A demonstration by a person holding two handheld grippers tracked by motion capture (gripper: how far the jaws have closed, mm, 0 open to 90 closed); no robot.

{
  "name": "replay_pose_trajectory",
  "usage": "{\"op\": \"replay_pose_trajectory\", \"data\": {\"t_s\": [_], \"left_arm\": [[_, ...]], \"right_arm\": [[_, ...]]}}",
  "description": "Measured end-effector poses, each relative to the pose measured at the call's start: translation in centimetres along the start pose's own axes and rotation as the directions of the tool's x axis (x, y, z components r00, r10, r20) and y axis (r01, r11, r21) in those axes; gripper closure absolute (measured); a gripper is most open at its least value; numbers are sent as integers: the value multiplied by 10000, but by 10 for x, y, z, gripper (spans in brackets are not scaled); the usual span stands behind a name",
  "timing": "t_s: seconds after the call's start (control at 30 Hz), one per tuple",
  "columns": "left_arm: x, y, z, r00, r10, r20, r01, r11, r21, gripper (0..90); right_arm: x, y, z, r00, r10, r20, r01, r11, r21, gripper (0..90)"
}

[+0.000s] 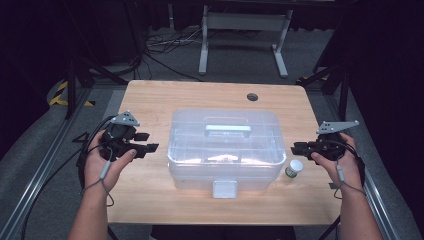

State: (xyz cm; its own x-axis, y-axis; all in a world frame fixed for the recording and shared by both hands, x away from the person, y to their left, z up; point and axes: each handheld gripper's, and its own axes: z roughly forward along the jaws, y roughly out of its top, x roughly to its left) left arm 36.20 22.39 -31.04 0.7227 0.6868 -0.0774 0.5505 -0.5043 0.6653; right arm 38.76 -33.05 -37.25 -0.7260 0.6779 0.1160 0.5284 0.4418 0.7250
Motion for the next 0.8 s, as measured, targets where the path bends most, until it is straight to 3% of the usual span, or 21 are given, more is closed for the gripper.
{"op": "replay_pose_trajectory", "data": {"t_s": [0.07, 0.47, 0.8], "left_arm": [[-7, 10, -1, 9994, 340, 21, -340, 9994, 15, 483], [-24, 45, 7, 9927, 1080, 537, -1074, 9941, -129, 464], [-39, 73, 31, 9817, 1553, 1105, -1526, 9877, -329, 456]], "right_arm": [[0, 1, 0, 10000, 15, -26, -15, 10000, -25, 707], [1, -1, -1, 9998, 146, -120, -147, 9998, -104, 686], [3, -1, 0, 9998, 93, -195, -96, 9998, -167, 666]]}}
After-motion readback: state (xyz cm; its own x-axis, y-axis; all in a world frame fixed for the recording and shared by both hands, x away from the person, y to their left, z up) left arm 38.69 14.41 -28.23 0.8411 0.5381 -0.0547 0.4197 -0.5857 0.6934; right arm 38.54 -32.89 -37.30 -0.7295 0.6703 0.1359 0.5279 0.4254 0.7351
